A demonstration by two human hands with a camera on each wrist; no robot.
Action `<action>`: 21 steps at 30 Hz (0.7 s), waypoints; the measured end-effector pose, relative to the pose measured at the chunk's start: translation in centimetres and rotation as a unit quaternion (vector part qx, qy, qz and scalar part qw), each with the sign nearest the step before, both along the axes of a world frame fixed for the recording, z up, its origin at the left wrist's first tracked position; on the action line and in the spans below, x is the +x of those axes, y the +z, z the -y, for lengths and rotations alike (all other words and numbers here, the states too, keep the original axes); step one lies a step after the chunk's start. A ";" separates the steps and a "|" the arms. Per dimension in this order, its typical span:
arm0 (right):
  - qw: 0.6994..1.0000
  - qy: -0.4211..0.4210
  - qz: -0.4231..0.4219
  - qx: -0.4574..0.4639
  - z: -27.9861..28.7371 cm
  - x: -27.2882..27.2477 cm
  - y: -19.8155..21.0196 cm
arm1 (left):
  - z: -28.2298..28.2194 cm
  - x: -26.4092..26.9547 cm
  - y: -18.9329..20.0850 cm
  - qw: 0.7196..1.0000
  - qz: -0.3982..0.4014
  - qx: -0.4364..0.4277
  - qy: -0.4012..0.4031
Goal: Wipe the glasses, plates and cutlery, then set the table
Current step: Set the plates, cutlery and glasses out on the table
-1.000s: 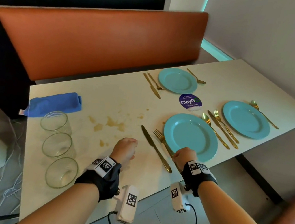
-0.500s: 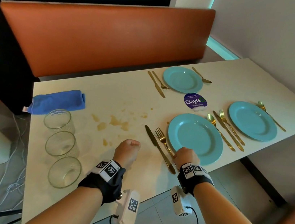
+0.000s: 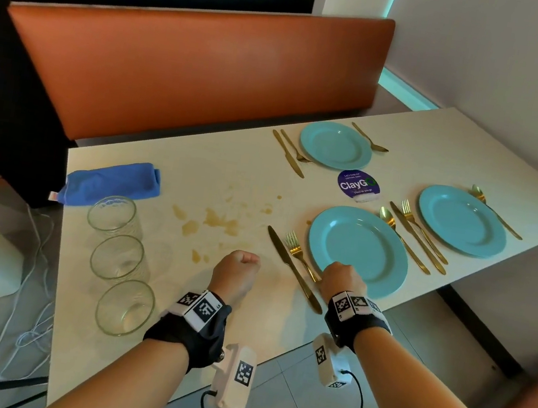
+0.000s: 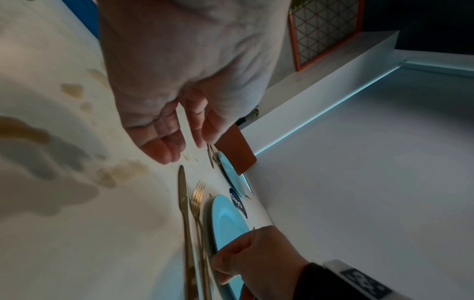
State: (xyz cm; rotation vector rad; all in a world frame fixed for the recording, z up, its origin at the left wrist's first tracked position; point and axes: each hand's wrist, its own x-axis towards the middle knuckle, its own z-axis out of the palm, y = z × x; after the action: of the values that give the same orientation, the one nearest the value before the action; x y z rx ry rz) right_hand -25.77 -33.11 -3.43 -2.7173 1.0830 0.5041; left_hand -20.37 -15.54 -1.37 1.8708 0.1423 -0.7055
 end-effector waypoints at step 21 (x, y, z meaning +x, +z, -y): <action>0.929 0.271 0.029 0.250 -19.6 4.0 1.0 | -18.5 4.0 4.4 0.955 0.181 0.066 0.227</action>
State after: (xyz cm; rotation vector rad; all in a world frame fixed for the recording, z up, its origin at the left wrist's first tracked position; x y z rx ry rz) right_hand -21.77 -13.49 -2.45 -2.5000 0.1244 0.6594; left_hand -16.42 2.94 3.02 1.9640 0.3733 -0.0348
